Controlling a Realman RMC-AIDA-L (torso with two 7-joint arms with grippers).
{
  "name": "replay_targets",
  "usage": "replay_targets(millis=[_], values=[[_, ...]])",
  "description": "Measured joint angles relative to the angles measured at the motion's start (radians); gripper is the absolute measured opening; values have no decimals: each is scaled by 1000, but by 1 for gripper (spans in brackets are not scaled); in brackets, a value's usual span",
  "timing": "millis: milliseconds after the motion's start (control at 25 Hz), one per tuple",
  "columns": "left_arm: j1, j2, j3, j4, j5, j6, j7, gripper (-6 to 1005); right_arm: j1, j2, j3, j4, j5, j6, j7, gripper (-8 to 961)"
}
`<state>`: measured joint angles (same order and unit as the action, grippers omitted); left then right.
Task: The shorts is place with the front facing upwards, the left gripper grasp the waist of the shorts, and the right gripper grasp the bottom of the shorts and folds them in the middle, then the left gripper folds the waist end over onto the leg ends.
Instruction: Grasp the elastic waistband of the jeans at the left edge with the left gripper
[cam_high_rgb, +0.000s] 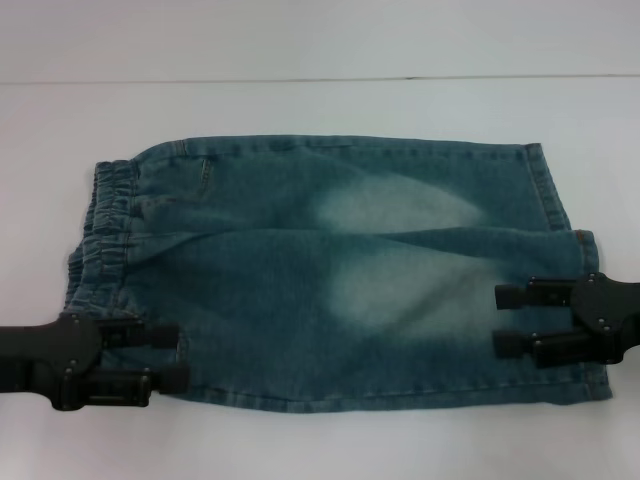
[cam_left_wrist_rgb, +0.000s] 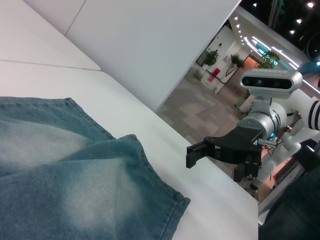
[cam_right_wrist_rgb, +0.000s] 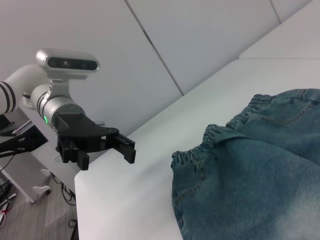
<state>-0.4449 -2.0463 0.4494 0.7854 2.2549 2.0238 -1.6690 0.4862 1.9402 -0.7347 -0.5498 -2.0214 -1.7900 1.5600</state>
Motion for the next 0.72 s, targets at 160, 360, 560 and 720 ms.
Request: replay_targets(millis=[160,360,560,720], values=[[-2,0,0,0,0,0,0,806,1,2,0,2,0,0,0,915],[-5,0,0,0,0,-1,0,798,2,3,0,2,-1,3,0,916],[-5,4,0,2,0,3,-9,789,3,5,0,2,-1,5,0,915],[-3,15,0,30,0,7,-43,782,8,5,0,3,-1,7,0,913]])
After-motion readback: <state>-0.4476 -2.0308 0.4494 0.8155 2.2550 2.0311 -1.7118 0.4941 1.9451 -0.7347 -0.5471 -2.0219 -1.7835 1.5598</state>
